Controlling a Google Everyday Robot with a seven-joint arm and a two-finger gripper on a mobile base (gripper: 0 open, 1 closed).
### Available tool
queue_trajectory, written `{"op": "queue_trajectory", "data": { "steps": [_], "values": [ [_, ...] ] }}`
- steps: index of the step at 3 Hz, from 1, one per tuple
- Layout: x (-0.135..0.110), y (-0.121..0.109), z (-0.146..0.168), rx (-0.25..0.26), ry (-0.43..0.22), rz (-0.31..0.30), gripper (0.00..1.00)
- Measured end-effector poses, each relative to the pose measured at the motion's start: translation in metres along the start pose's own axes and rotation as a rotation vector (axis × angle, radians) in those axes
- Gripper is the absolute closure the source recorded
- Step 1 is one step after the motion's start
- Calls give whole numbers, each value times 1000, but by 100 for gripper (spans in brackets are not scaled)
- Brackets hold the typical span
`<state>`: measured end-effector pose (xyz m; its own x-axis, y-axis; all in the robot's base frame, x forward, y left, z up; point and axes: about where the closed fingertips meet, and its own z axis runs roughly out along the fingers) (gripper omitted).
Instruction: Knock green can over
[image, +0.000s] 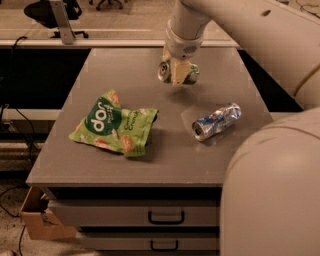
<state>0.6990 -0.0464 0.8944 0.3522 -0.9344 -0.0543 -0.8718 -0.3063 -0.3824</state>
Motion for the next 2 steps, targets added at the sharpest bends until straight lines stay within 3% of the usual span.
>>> {"op": "queue_trajectory", "data": {
  "steps": [1, 2],
  "values": [
    [-3, 30, 10, -173, 54, -99, 100],
    [-3, 38, 11, -208, 58, -106, 83]
  ]
}}
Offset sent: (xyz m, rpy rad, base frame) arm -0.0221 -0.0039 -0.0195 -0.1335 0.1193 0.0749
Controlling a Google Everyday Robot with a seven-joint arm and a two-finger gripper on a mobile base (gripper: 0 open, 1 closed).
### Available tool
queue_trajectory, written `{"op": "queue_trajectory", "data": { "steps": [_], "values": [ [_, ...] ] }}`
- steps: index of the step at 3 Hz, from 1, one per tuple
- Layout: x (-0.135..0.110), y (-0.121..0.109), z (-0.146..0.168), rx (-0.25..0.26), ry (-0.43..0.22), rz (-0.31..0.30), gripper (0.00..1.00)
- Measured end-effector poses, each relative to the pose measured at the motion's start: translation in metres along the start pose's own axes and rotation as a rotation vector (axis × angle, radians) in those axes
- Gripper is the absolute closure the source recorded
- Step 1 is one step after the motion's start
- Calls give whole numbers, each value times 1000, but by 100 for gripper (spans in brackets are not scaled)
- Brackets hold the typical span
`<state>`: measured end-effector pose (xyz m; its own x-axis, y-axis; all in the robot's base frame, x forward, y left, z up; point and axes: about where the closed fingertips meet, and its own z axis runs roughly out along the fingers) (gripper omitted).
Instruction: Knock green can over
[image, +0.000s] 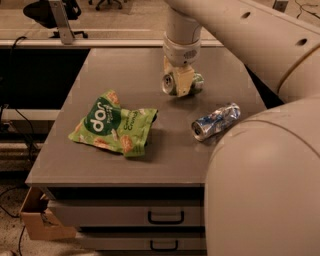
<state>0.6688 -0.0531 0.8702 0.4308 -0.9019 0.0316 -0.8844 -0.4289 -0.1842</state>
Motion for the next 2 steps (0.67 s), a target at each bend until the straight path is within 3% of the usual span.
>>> {"op": "queue_trajectory", "data": {
  "steps": [2],
  "values": [
    [-1, -2, 4, 2, -1, -2, 38]
  ]
}}
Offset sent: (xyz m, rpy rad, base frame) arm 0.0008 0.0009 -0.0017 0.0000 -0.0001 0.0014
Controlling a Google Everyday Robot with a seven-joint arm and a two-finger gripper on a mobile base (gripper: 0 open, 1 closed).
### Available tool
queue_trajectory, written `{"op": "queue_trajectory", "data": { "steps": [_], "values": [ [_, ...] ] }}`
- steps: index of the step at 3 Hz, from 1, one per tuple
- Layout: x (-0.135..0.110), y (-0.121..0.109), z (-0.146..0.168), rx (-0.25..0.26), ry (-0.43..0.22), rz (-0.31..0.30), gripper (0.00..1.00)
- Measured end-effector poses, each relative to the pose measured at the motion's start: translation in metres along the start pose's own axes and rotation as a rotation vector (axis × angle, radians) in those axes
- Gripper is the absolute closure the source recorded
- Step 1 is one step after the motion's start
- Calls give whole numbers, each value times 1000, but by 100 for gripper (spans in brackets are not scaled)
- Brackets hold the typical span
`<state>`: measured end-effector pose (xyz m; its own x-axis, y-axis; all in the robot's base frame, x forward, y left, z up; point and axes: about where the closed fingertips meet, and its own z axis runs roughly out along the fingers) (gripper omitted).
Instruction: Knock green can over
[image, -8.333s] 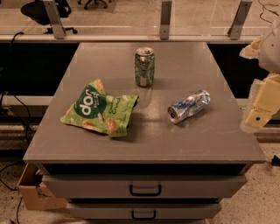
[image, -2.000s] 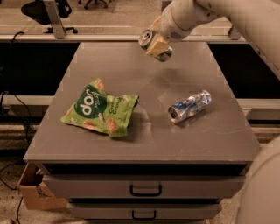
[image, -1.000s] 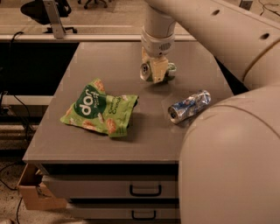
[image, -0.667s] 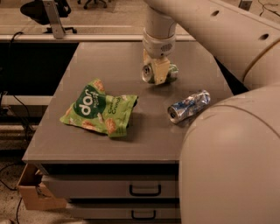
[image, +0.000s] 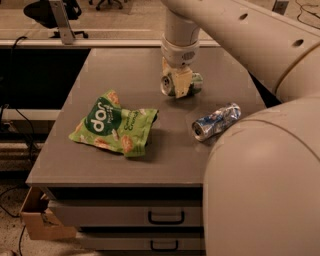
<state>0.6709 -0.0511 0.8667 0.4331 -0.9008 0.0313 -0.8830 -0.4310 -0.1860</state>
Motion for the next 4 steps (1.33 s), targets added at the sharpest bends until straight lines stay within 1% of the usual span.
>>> {"op": "queue_trajectory", "data": {
  "steps": [1, 2, 3, 4],
  "values": [
    [0, -1, 2, 1, 0, -1, 15],
    [-1, -2, 4, 2, -1, -1, 0],
    [-1, -2, 4, 3, -1, -1, 0],
    [9, 7, -26, 55, -23, 57, 0]
  ]
}}
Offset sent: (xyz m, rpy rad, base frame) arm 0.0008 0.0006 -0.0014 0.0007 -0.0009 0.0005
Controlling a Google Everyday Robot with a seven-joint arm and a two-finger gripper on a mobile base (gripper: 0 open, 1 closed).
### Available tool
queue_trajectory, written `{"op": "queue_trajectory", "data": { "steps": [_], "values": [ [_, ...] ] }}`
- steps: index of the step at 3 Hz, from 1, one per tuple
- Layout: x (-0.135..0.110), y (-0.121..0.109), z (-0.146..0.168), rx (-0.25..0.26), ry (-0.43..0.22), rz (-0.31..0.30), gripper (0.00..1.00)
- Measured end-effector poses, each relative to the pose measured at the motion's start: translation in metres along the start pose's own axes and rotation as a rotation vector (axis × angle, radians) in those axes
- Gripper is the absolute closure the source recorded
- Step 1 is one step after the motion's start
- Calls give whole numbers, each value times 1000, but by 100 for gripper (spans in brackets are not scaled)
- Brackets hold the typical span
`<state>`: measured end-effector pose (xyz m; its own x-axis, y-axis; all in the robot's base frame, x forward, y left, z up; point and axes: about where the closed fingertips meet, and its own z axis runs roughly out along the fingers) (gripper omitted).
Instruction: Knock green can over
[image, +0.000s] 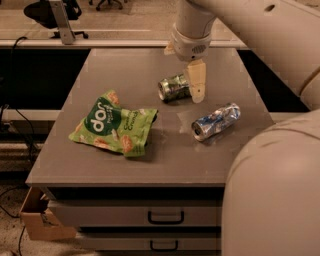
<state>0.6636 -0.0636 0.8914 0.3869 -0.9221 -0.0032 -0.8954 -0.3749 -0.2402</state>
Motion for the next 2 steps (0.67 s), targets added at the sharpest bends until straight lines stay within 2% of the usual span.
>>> {"op": "queue_trajectory", "data": {
  "steps": [1, 2],
  "values": [
    [18, 16, -37, 62, -9, 81, 0],
    [41, 35, -55, 96, -34, 148, 0]
  ]
}}
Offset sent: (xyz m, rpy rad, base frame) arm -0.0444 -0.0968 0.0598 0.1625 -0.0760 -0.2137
